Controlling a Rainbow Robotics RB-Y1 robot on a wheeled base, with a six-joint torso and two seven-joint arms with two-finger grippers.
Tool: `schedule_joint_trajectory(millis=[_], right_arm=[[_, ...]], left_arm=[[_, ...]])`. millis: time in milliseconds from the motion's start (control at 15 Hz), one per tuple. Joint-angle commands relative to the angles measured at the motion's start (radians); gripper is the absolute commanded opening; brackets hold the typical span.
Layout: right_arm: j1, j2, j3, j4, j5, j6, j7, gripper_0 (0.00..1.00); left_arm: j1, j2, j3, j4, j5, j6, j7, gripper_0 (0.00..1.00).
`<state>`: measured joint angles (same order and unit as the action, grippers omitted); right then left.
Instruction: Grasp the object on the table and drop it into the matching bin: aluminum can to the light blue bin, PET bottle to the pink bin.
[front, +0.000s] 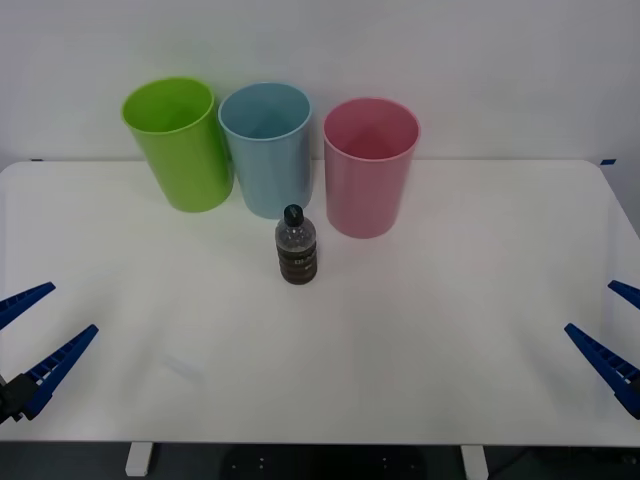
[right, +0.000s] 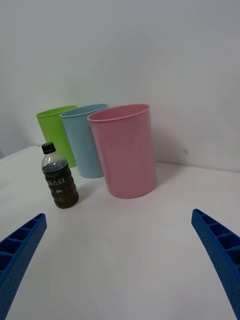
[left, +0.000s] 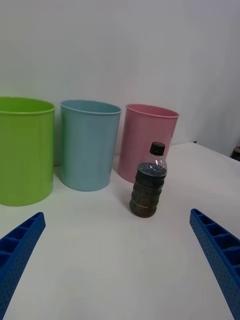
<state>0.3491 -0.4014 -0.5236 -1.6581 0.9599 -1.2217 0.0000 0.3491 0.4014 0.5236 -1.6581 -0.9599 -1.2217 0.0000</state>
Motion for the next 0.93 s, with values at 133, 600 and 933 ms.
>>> schedule_joint_trajectory(millis=[133, 600, 933], right_arm=[[0.0, 0.0, 0.0, 0.0, 0.0, 0.0, 0.0, 1.0], [0.025, 0.015, 0.057, -0.008, 0.006, 0.034, 0.018, 1.0], [-0.015, 0.015, 0.159, 0.017, 0.036, 0.064, 0.043, 1.0]], left_arm=[[0.0, 0.0, 0.0, 0.0, 0.0, 0.0, 0.0, 1.0], [0.0, 0.0, 0.0, 0.0, 0.0, 0.0, 0.0, 1.0], [0.0, 0.0, 0.0, 0.0, 0.0, 0.0, 0.0, 1.0]])
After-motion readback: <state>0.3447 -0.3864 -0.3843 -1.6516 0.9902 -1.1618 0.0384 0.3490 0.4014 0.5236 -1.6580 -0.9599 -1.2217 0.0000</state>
